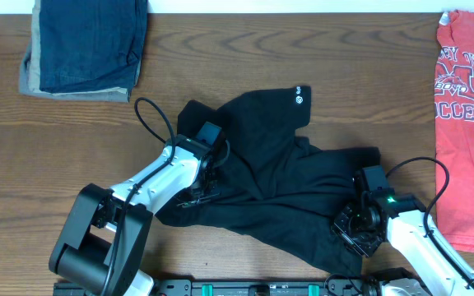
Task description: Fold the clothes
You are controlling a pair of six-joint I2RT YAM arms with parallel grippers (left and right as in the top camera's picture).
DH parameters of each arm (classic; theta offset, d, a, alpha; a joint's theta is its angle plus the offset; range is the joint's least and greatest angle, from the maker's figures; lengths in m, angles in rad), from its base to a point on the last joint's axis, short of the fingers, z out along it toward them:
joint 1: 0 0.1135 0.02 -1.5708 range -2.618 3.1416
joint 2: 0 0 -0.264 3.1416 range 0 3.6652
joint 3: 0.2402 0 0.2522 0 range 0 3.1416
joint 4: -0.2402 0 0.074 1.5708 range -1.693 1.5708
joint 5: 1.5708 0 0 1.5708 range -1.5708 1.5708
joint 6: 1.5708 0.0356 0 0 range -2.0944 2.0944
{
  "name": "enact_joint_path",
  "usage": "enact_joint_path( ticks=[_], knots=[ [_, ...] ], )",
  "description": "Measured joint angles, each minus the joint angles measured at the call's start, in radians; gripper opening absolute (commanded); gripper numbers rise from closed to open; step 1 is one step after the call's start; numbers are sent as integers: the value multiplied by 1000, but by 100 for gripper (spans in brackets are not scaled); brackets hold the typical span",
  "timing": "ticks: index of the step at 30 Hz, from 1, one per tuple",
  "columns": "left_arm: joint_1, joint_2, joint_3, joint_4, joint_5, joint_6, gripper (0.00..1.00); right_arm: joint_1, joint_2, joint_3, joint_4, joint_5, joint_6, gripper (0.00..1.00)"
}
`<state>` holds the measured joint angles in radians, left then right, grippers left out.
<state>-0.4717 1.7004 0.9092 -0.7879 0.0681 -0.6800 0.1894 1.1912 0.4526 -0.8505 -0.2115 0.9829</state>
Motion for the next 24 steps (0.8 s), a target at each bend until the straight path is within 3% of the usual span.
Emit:
enact_joint_path(
  ticks=[6,9,18,24],
  knots=[
    [0,0,0,0,0,0,14,0,0,0,2,3,-11,2],
    [0,0,0,0,0,0,6,0,0,0,-6,12,-7,1],
    [-1,-27,10,-92,-1,4,6,-25,3,128,-172,56,-16,1],
    [-1,-258,34,-168,-8,4,6,-39,5,327,-305,77,-65,1]
  ],
)
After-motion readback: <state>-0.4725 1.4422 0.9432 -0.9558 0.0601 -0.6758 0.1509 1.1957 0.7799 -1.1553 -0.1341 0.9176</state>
